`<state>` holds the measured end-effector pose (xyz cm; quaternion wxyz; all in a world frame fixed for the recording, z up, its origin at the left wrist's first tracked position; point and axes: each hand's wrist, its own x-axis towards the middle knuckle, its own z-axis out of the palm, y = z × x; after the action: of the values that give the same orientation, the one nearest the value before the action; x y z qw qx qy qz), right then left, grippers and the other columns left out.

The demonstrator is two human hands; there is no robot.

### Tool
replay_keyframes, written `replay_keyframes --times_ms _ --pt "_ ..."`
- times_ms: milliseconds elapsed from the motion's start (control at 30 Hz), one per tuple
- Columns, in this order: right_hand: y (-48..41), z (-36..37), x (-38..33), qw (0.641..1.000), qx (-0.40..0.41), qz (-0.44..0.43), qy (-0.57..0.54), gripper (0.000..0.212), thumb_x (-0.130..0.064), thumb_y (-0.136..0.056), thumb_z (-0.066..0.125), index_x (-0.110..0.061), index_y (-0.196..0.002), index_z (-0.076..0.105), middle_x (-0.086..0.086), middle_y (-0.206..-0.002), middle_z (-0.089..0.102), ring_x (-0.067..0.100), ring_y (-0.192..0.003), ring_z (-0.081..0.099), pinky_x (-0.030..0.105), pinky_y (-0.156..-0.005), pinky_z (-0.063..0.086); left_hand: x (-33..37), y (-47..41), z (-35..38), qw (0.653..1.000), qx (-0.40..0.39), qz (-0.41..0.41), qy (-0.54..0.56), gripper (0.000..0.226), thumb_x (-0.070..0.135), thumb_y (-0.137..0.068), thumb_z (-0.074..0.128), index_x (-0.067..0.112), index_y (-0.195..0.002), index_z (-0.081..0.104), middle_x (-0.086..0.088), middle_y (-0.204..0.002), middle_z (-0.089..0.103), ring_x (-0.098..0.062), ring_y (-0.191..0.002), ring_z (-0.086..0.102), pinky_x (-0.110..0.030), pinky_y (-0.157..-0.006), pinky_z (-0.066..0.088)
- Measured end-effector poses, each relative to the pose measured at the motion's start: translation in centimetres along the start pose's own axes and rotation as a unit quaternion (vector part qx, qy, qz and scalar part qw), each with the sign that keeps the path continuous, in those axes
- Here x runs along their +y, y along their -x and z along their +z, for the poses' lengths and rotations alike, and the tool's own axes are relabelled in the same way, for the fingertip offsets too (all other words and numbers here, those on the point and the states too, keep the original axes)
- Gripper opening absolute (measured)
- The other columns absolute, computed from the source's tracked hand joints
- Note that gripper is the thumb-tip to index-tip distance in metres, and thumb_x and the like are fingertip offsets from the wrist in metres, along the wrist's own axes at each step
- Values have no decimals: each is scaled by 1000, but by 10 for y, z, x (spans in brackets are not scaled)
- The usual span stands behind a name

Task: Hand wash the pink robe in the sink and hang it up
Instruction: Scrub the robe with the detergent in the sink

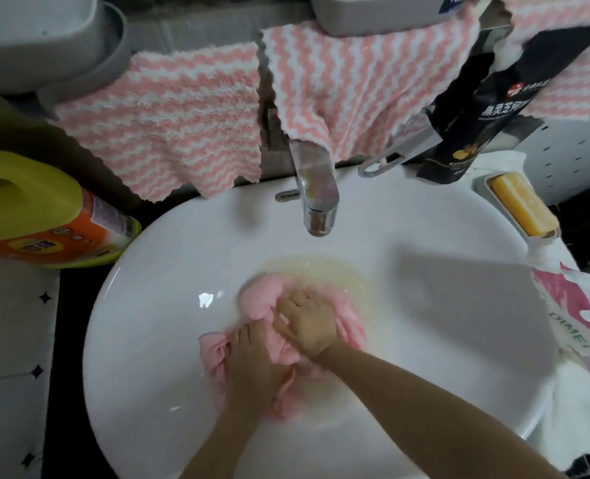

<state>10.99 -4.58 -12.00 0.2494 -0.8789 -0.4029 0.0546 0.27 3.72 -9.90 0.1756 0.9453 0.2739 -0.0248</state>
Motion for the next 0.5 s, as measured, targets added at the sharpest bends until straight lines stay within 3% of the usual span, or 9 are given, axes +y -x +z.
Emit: replay_keyframes --times_ms 100,167,233,300,367,433,500 --pt "-24 -15 1 990 -10 124 -69 24 -40 -90 49 -25 -104 63 1 -86 69 25 -75 66 31 -64 50 1 4 -4 999 28 38 -27 65 55 -56 49 16 -107 46 -9 -90 64 -31 -80 61 -36 -67 42" --pt "-30 -33 -4 958 -38 218 -183 43 -49 -89 50 -33 -128 45 1 -73 65 22 -67 63 30 -60 48 -2 10 -6 997 28 29 -65 68 61 -54 54 22 -109 48 -11 -110 60 -34 -98 56 -42 -75 41" --pt "-23 -51 -9 969 -100 150 -167 65 -69 -82 38 -35 -137 42 2 -73 66 18 -66 62 25 -59 43 -6 11 -5 996 41 8 -80 69 68 -51 58 24 -104 56 -16 -125 51 -38 -115 48 -50 -89 32" --pt "-7 -52 -12 994 -92 15 -64 65 -71 -79 33 -29 -119 63 1 -88 68 19 -76 63 23 -62 37 -7 13 -2 996 50 -15 -76 71 71 -53 52 17 -98 63 -18 -117 54 -38 -107 53 -47 -89 32" --pt "5 -33 -7 994 -93 -59 10 47 -61 -83 42 -26 -100 69 2 -98 63 23 -84 55 29 -68 35 -4 13 0 996 50 -20 -69 69 69 -55 48 11 -90 63 -14 -96 57 -34 -86 58 -39 -74 32" --pt "-7 -11 5 995 -53 -70 46 39 -52 -79 48 -23 -92 70 5 -103 60 25 -89 47 34 -72 35 -2 11 3 996 59 -10 -66 67 70 -55 47 12 -86 61 -11 -85 56 -31 -77 56 -37 -68 31" --pt "-31 -1 9 998 -24 -44 45 36 -43 -73 48 -17 -82 71 7 -94 64 27 -83 52 36 -68 41 -2 11 3 996 62 -5 -60 64 66 -57 48 14 -91 62 -10 -84 57 -31 -77 57 -38 -69 39"
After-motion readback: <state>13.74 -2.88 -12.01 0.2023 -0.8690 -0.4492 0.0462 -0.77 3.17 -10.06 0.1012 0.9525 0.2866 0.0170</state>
